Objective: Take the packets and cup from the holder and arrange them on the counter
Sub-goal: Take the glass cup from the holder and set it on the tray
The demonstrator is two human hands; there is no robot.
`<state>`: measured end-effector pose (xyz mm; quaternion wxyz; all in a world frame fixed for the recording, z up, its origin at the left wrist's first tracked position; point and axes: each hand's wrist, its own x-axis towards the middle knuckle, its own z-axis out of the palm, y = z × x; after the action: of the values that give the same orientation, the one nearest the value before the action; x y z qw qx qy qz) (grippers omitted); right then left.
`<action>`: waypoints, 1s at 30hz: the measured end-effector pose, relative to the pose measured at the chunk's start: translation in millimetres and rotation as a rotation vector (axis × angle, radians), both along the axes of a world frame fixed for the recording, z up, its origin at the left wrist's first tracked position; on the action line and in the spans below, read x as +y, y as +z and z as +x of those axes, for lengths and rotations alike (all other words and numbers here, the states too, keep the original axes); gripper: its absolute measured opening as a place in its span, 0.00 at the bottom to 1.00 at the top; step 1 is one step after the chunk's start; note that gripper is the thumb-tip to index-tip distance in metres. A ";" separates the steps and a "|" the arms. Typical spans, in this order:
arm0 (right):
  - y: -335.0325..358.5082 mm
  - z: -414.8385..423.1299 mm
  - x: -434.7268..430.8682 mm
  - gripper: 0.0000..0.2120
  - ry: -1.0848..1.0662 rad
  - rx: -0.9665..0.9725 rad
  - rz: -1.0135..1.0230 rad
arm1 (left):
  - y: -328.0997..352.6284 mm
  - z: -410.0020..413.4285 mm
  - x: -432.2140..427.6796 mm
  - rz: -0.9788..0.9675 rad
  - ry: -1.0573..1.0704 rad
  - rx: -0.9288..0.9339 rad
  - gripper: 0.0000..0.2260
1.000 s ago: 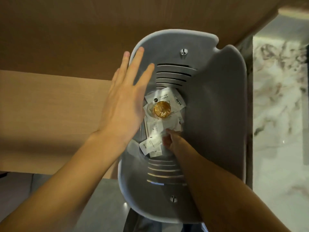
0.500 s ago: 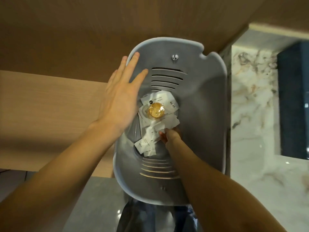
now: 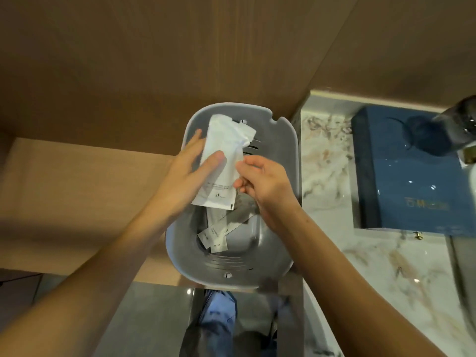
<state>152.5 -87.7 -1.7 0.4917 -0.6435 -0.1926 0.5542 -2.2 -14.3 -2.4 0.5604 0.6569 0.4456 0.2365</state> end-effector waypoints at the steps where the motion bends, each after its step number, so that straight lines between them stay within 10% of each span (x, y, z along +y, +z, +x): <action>1: 4.7 -2.4 1.9 0.09 0.002 -0.008 0.009 | 4.3 1.5 -3.7 -0.034 0.023 -0.052 0.17; 12: -53.0 31.7 30.4 0.06 -0.039 -0.367 -0.157 | -8.9 -27.9 -4.5 -0.160 0.253 -0.101 0.15; 23: -240.3 5.0 41.6 0.47 0.383 -0.480 -0.650 | -29.4 -40.0 0.5 -0.203 0.235 -0.196 0.17; 30: -304.7 -24.1 37.0 0.44 0.048 -0.507 -0.343 | -41.0 -39.4 -0.3 -0.140 0.209 -0.281 0.19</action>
<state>128.5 -50.7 -306.5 0.2989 -0.8302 -0.2278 0.4117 -41.5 -14.6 -43.4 0.6339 0.5269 0.4440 0.3513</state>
